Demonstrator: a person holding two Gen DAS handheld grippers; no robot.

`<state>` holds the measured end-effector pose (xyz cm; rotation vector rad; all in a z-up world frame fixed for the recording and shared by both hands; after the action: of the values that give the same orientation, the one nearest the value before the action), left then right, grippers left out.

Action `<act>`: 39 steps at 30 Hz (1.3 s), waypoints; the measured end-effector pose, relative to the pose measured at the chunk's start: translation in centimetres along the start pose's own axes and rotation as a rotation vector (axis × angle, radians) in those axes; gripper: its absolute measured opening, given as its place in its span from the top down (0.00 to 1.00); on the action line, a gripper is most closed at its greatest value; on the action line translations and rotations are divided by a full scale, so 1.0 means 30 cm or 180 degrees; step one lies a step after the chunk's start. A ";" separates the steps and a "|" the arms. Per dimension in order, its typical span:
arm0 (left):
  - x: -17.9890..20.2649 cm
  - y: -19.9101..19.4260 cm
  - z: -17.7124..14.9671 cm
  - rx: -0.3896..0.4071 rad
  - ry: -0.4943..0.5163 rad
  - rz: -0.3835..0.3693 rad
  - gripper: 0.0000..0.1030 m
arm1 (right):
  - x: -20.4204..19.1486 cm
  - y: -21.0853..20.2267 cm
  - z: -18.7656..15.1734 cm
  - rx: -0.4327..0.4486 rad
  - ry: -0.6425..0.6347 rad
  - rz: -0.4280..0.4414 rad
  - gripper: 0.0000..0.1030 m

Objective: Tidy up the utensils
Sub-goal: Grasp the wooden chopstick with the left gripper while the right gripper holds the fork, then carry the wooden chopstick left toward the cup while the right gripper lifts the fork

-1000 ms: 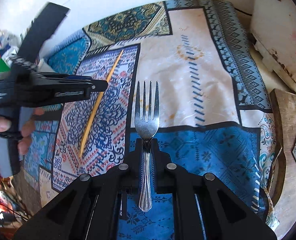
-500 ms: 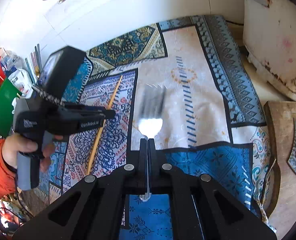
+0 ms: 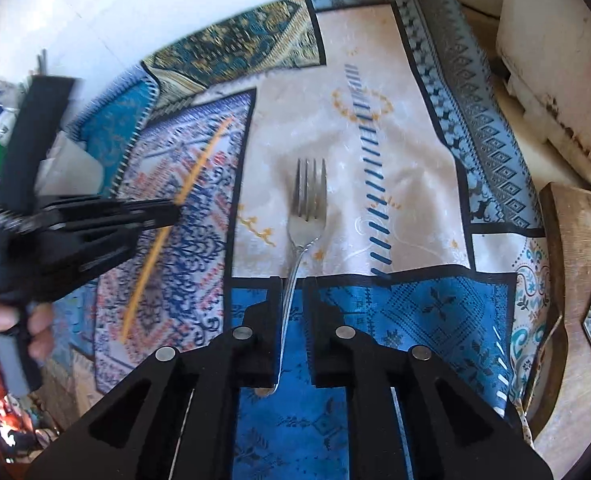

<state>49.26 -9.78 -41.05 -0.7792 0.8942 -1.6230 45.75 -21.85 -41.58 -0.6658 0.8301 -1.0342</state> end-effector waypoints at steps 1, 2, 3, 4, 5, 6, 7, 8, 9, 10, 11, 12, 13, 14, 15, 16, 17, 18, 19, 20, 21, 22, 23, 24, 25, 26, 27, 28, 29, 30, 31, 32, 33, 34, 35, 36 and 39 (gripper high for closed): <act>-0.012 -0.016 -0.009 0.0041 -0.0012 0.0003 0.97 | 0.000 0.013 0.000 -0.0018 -0.0009 -0.0024 0.91; -0.019 -0.035 -0.020 0.0080 -0.0020 0.0003 0.97 | 0.000 0.029 0.002 -0.0029 -0.0026 -0.0068 0.91; -0.027 -0.055 -0.028 0.0124 -0.0033 -0.0005 0.97 | -0.001 0.042 0.004 -0.0046 -0.0046 -0.0107 0.91; -0.030 -0.074 -0.034 0.0157 -0.0043 -0.0009 0.97 | -0.003 0.053 0.007 -0.0058 -0.0044 -0.0123 0.91; -0.036 -0.092 -0.037 0.0198 -0.0052 -0.0008 0.97 | -0.005 0.064 0.011 -0.0065 -0.0049 -0.0140 0.91; -0.043 -0.117 -0.044 0.0251 -0.0067 -0.0011 0.97 | -0.008 0.074 0.015 -0.0074 -0.0070 -0.0172 0.91; -0.049 -0.136 -0.049 0.0290 -0.0085 -0.0022 0.97 | -0.010 0.080 0.019 -0.0067 -0.0094 -0.0207 0.91; -0.058 -0.156 -0.049 0.0339 -0.0109 -0.0036 0.97 | -0.015 0.083 0.026 -0.0054 -0.0138 -0.0252 0.90; -0.073 -0.179 -0.038 0.0391 -0.0135 -0.0058 0.97 | -0.021 0.086 0.032 -0.0046 -0.0168 -0.0278 0.89; -0.081 -0.199 -0.032 0.0436 -0.0159 -0.0074 0.97 | -0.026 0.089 0.036 -0.0034 -0.0202 -0.0305 0.88; -0.082 -0.218 -0.024 0.0483 -0.0186 -0.0087 0.97 | -0.033 0.096 0.042 -0.0015 -0.0255 -0.0345 0.87; -0.087 -0.239 -0.015 0.0527 -0.0216 -0.0104 0.97 | -0.042 0.100 0.046 0.0018 -0.0331 -0.0401 0.87; -0.091 -0.259 -0.009 0.0575 -0.0242 -0.0114 0.97 | -0.050 0.104 0.050 0.0051 -0.0400 -0.0465 0.87; -0.088 -0.277 0.004 0.0615 -0.0252 -0.0108 0.97 | -0.059 0.110 0.053 0.0068 -0.0460 -0.0523 0.87; -0.092 -0.289 0.014 0.0661 -0.0259 -0.0100 0.97 | -0.066 0.112 0.055 0.0071 -0.0505 -0.0571 0.87; -0.099 -0.307 0.015 0.0706 -0.0276 -0.0101 0.97 | -0.071 0.114 0.058 0.0068 -0.0505 -0.0571 0.89; -0.105 -0.312 0.024 0.0735 -0.0297 -0.0109 0.97 | -0.073 0.115 0.062 0.0064 -0.0454 -0.0544 0.90; -0.113 -0.328 0.024 0.0771 -0.0325 -0.0115 0.97 | -0.074 0.116 0.067 0.0060 -0.0417 -0.0531 0.91; -0.117 -0.336 0.024 0.0796 -0.0339 -0.0110 0.97 | -0.077 0.117 0.072 0.0050 -0.0389 -0.0495 0.91; -0.127 -0.349 0.024 0.0829 -0.0347 -0.0092 0.97 | -0.078 0.118 0.076 0.0035 -0.0340 -0.0446 0.92; -0.134 -0.349 0.027 0.0852 -0.0354 -0.0077 0.97 | -0.080 0.119 0.082 0.0015 -0.0265 -0.0375 0.92; -0.142 -0.361 0.027 0.0885 -0.0382 -0.0074 0.97 | -0.083 0.122 0.086 -0.0003 -0.0187 -0.0291 0.92; -0.150 -0.370 0.025 0.0905 -0.0413 -0.0082 0.97 | -0.087 0.121 0.088 -0.0011 -0.0142 -0.0240 0.93; -0.155 -0.376 0.022 0.0919 -0.0437 -0.0082 0.97 | -0.094 0.115 0.089 0.0005 -0.0131 -0.0225 0.93; -0.162 -0.386 0.020 0.0938 -0.0464 -0.0078 0.97 | -0.099 0.109 0.085 0.0024 -0.0127 -0.0215 0.93; -0.170 -0.394 0.018 0.0955 -0.0486 -0.0078 0.97 | -0.114 0.101 0.074 0.0042 -0.0122 -0.0174 0.93; -0.177 -0.402 0.016 0.0973 -0.0511 -0.0080 0.97 | -0.127 0.088 0.069 0.0058 -0.0118 -0.0147 0.93; -0.184 -0.412 0.012 0.0992 -0.0528 -0.0074 0.97 | -0.139 0.080 0.067 0.0070 -0.0122 -0.0130 0.93; -0.189 -0.422 0.010 0.1009 -0.0539 -0.0066 0.97 | -0.156 0.068 0.065 0.0092 -0.0132 -0.0090 0.93; -0.196 -0.432 0.008 0.1035 -0.0554 -0.0050 0.97 | -0.173 0.058 0.057 0.0108 -0.0143 -0.0076 0.93; -0.204 -0.448 0.005 0.1066 -0.0578 -0.0036 0.97 | -0.186 0.050 0.049 0.0122 -0.0156 -0.0065 0.93; -0.210 -0.458 0.002 0.1084 -0.0595 -0.0039 0.97 | -0.204 0.041 0.047 0.0139 -0.0165 -0.0034 0.93; -0.216 -0.469 0.000 0.1106 -0.0616 -0.0040 0.97 | -0.220 0.028 0.046 0.0164 -0.0165 -0.0004 0.93; -0.225 -0.484 -0.002 0.1140 -0.0634 -0.0028 0.97 | -0.234 0.017 0.046 0.0181 -0.0167 0.0019 0.93; -0.230 -0.495 -0.005 0.1161 -0.0641 -0.0021 0.97 | -0.246 0.002 0.043 0.0201 -0.0168 0.0044 0.93; -0.237 -0.509 -0.007 0.1189 -0.0652 -0.0011 0.97 | -0.256 -0.015 0.039 0.0232 -0.0167 0.0071 0.99; -0.255 -0.539 -0.014 0.1248 -0.0691 0.0001 0.97 | -0.291 -0.050 0.058 0.0324 -0.0205 0.0143 0.99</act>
<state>42.66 0.08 -27.64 -0.6608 0.4034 -1.6105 44.16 -14.18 -37.10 -0.5886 0.7285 -1.0025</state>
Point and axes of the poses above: each gripper's, at about its wrist camera, not at the fingertips, and y roughly the way its jaws point, x to its right, z to its top, the point moved 8 cm from there along y, roughly the way its jaws point, and after that the axes turned 11 degrees about x, right-handed, at the moved point
